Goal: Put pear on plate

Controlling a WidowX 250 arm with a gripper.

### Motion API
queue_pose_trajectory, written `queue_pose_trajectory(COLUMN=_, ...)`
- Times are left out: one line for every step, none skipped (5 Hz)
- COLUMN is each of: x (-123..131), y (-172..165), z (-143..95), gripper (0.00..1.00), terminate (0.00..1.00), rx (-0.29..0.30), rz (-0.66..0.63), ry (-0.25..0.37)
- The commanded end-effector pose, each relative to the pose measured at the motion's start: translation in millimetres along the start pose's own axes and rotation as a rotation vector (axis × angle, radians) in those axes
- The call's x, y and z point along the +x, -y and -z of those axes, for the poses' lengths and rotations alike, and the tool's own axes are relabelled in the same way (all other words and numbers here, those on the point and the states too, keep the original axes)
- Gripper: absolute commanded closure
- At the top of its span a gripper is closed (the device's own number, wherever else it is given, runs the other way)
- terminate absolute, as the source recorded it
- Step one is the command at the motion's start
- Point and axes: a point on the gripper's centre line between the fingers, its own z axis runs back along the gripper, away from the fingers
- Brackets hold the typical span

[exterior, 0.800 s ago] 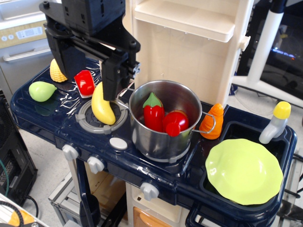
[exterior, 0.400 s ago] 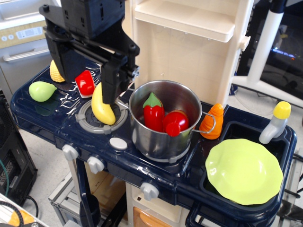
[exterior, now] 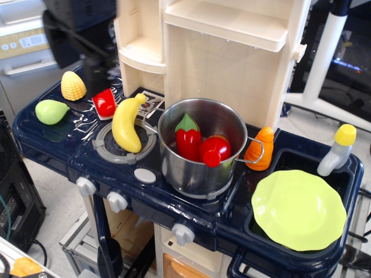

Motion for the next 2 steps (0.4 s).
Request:
queue_pose_trajectory(x=13.2, y=-59.9, z=53.9, gripper=0.0, terminate=0.0, rx=0.06, rz=0.118, ry=0.053)
queue_pose_trajectory(x=10.6, y=-75.3, z=77.3, gripper=0.0, terminate=0.0, rx=0.056, rz=0.147, ry=0.062)
